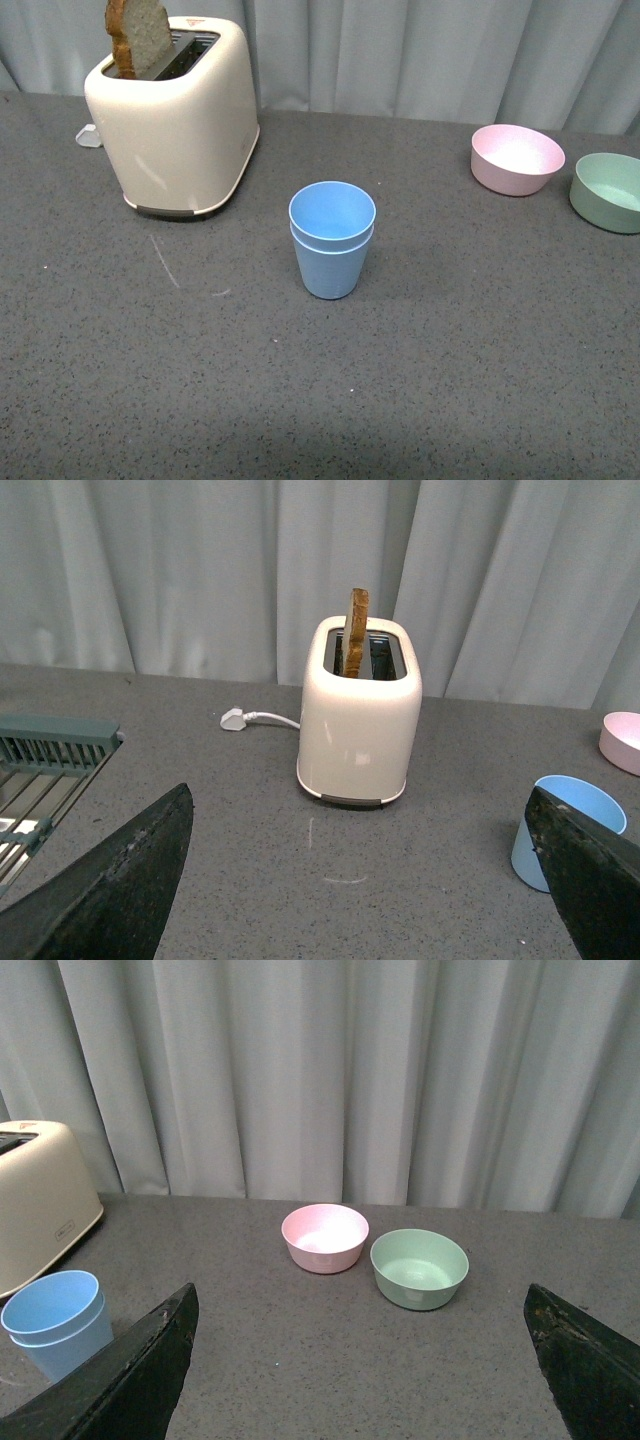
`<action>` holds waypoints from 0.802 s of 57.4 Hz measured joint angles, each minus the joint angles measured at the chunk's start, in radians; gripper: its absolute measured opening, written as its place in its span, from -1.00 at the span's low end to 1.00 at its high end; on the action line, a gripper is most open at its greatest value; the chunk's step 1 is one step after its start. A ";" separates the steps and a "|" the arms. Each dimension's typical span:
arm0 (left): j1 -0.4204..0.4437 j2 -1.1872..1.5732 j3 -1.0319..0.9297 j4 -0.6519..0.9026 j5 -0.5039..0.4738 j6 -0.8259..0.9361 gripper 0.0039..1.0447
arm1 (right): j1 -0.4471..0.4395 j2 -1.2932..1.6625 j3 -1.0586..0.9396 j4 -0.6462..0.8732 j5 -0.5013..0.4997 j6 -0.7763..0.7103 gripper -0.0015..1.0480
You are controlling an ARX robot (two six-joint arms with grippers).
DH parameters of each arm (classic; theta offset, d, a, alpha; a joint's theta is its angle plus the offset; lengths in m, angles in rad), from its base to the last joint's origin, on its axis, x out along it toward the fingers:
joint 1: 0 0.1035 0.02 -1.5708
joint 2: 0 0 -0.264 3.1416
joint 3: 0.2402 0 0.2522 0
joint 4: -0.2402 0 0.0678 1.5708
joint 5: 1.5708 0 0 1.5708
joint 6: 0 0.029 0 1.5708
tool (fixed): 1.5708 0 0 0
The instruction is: Stack blue cups with both arms
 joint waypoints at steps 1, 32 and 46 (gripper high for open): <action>0.000 0.000 0.000 0.000 0.000 0.000 0.88 | 0.000 0.000 0.000 0.000 0.000 0.000 0.81; 0.000 0.000 0.000 0.000 0.000 0.000 0.88 | 0.000 0.000 0.000 0.000 0.000 0.000 0.81; 0.000 0.000 0.000 0.000 0.000 0.000 0.88 | 0.000 0.000 0.000 0.000 0.000 0.000 0.81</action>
